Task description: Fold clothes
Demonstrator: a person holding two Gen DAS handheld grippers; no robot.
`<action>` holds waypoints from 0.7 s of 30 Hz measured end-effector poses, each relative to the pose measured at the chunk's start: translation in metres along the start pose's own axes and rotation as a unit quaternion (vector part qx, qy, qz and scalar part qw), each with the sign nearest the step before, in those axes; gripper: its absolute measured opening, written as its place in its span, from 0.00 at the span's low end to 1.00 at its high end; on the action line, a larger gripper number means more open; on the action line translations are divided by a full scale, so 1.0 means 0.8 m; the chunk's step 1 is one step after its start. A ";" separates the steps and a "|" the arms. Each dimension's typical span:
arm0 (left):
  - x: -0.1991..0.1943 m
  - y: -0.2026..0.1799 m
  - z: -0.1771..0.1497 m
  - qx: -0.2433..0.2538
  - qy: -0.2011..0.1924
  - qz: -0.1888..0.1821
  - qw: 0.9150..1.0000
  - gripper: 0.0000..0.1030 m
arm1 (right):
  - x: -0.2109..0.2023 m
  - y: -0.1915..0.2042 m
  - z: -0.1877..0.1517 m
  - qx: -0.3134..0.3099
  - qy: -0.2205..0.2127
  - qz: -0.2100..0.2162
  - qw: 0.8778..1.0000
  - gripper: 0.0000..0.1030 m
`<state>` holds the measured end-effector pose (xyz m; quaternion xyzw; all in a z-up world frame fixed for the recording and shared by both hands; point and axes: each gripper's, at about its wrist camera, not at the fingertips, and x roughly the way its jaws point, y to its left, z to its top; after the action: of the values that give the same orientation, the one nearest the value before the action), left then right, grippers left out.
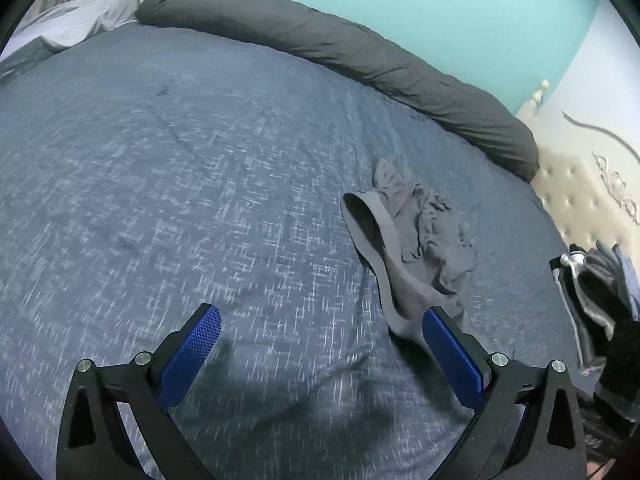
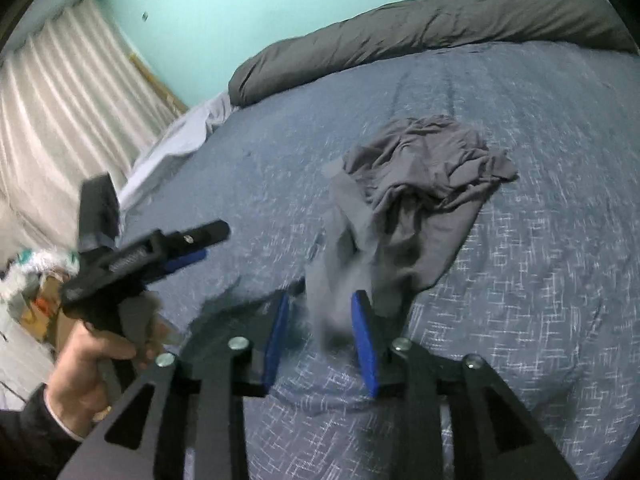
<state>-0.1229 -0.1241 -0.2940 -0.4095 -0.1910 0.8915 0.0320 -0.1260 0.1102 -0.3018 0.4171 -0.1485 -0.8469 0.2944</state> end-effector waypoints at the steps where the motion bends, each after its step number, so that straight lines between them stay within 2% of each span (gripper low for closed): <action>1: 0.006 -0.001 0.004 0.003 0.002 -0.001 1.000 1.00 | -0.002 -0.004 0.003 0.009 -0.005 0.003 1.000 0.36; 5: 0.022 -0.009 0.020 0.015 0.002 -0.005 1.000 1.00 | 0.000 -0.024 0.012 0.033 -0.027 -0.012 0.999 0.41; 11: 0.044 -0.019 0.036 0.031 -0.001 -0.009 0.999 1.00 | 0.024 -0.059 0.012 0.080 -0.006 -0.023 0.997 0.41; 18: 0.065 -0.022 0.037 0.031 0.011 -0.008 0.999 1.00 | 0.052 -0.067 0.026 0.089 0.012 -0.035 0.995 0.41; 21: 0.072 -0.021 0.036 0.027 0.016 -0.003 0.999 1.00 | 0.059 -0.058 0.036 0.066 0.021 -0.053 0.996 0.41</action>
<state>-0.1843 -0.1058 -0.3120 -0.4220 -0.1672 0.8897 0.0488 -0.1886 0.1175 -0.3367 0.4608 -0.1753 -0.8405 0.2246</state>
